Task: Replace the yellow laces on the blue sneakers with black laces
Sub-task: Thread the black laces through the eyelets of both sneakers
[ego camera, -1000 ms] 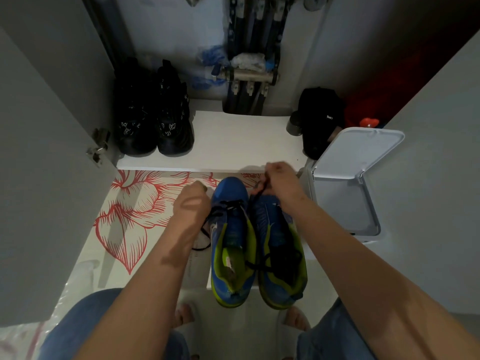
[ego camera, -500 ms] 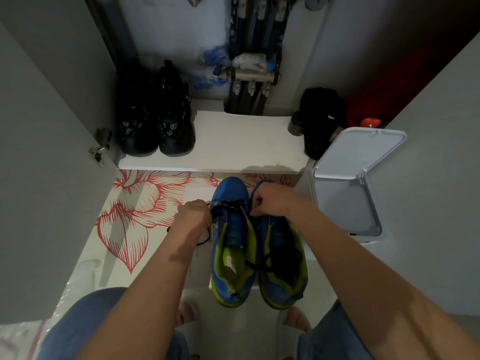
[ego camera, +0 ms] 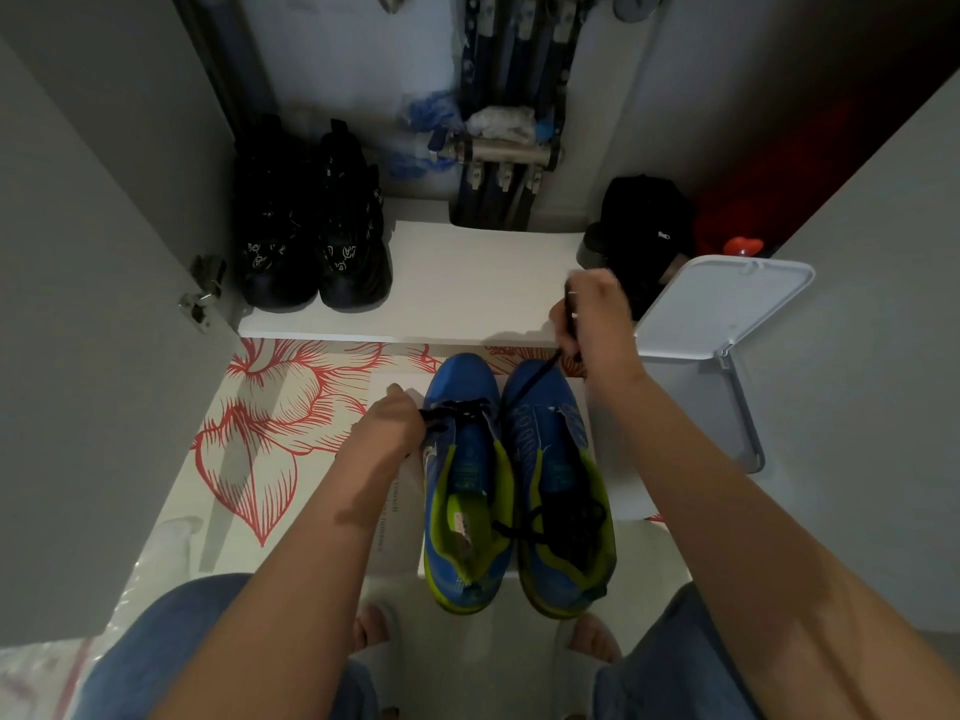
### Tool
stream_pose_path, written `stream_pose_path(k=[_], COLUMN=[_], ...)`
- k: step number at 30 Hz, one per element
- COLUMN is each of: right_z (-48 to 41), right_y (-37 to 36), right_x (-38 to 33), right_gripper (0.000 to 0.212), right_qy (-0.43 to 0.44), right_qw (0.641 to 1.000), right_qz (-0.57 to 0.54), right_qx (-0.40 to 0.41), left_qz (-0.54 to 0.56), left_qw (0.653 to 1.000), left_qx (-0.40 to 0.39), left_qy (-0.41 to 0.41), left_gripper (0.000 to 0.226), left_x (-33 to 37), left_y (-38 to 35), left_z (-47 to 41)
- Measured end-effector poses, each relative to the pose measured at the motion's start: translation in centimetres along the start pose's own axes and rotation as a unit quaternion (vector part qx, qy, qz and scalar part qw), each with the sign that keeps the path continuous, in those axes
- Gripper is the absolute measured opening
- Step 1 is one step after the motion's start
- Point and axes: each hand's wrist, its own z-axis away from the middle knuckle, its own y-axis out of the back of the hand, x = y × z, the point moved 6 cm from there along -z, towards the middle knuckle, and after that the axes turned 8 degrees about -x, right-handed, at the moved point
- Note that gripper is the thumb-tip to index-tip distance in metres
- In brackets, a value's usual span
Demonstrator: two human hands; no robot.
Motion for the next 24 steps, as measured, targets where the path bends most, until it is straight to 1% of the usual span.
stream_pose_path(k=[1, 2, 3, 4, 5, 6, 7, 8, 9, 12, 14, 16, 17, 18, 21, 22, 24], right_z=[0.0, 0.2, 0.5, 0.9, 1.5, 2.0, 2.3, 2.3, 2.2, 1.4, 0.5, -0.1, -0.2, -0.1, 0.2, 0.2, 0.2], right_y=[-0.7, -1.6, -2.5, -3.4, -4.2, -4.8, -5.1, -5.1, -4.9, -4.1, -3.1, -1.8, -1.4, -1.2, -1.2, -1.1, -0.4], right_x=[0.6, 1.6, 2.9, 4.3, 5.3, 5.9, 6.2, 6.3, 6.3, 5.4, 3.4, 1.0, 0.2, -0.3, -0.5, -0.7, -1.4], right_gripper=[0.006, 0.012, 0.021, 0.024, 0.025, 0.025, 0.024, 0.024, 0.022, 0.019, 0.022, 0.02, 0.017, 0.014, 0.011, 0.011, 0.01], right_qy=[-0.004, -0.014, -0.025, -0.037, -0.041, -0.043, -0.047, -0.055, -0.066, -0.073, -0.041, 0.009, 0.031, 0.042, 0.05, 0.061, 0.091], right_qw=[0.992, 0.963, 0.916, 0.861, 0.81, 0.772, 0.753, 0.75, 0.758, 0.801, 0.848, 0.898, 0.914, 0.923, 0.93, 0.939, 0.961], right_qz=[0.118, 0.243, 0.354, 0.439, 0.501, 0.539, 0.558, 0.561, 0.553, 0.51, 0.474, 0.412, 0.382, 0.361, 0.336, 0.317, 0.259], right_qx=[-0.053, -0.117, -0.187, -0.254, -0.303, -0.334, -0.346, -0.345, -0.341, -0.305, -0.232, -0.155, -0.133, -0.128, -0.138, -0.115, -0.039], left_qz=[0.003, 0.006, 0.008, 0.007, 0.005, 0.004, 0.006, 0.007, 0.005, -0.01, -0.026, -0.033, -0.036, -0.041, -0.059, -0.059, -0.052], left_qw=[1.0, 1.0, 1.0, 1.0, 1.0, 1.0, 1.0, 1.0, 1.0, 1.0, 0.999, 0.999, 0.999, 0.999, 0.998, 0.998, 0.998], left_qx=[0.005, 0.006, 0.002, -0.006, -0.015, -0.019, -0.02, -0.018, -0.016, -0.009, -0.006, -0.01, -0.013, -0.016, -0.003, -0.005, -0.019], left_qy=[0.003, 0.004, 0.003, 0.002, 0.0, -0.002, -0.005, -0.011, -0.017, -0.025, -0.021, -0.018, -0.019, -0.019, -0.021, -0.023, -0.032], left_gripper=[0.053, 0.054, 0.055, 0.056, 0.057, 0.056, 0.055, 0.054, 0.051, 0.049, 0.051, 0.051, 0.05, 0.048, 0.043, 0.041, 0.034], left_x=[0.0, 0.0, 0.1, 0.3, 0.5, 0.7, 0.9, 1.0, 1.0, 0.6, 0.2, 0.1, 0.0, 0.0, -0.2, -0.1, 0.1], left_y=[0.1, 0.1, 0.1, -0.1, -0.3, -0.4, -0.4, -0.4, -0.3, -0.2, -0.3, -0.5, -0.5, -0.5, -0.1, 0.0, 0.2], left_z=[0.0, 0.0, 0.0, 0.1, 0.1, 0.3, 0.3, 0.4, 0.4, 0.3, 0.1, 0.0, 0.0, 0.0, -0.1, 0.0, 0.1])
